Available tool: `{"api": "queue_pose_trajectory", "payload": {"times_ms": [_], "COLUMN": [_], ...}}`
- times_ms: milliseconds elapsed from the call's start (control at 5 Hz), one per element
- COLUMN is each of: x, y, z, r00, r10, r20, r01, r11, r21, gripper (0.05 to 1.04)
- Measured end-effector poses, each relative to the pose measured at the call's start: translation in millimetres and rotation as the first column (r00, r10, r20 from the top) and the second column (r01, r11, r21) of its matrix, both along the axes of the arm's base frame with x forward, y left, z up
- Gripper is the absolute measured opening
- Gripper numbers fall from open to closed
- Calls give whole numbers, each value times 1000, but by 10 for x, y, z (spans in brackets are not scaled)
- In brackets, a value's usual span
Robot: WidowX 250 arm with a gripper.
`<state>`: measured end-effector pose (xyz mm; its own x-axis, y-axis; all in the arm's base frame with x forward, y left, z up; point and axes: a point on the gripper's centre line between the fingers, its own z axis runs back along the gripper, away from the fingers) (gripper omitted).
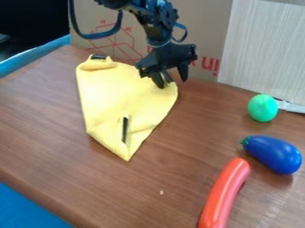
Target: Unfold the cloth from top right to bottom left
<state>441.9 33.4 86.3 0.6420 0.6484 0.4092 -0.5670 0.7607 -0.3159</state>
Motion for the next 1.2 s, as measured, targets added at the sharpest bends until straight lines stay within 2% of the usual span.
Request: {"api": "queue_pose_trajectory", "payload": {"times_ms": [200,400,600,800,1200], "x": [1,3,4,-46,-321], "y": [-18,-46,-52,61,403], "z": [0,-1,4,10,313], "r00": [1000,1000,999,1000,998], "r10": [-12,-20,-38,-21,-42], "r20": [0,3,5,-3,41], "r01": [12,20,38,20,50], "r11": [1000,1000,998,996,980], "r21": [-2,-22,-40,-83,-190], "gripper": [371,161,65,52,52]}}
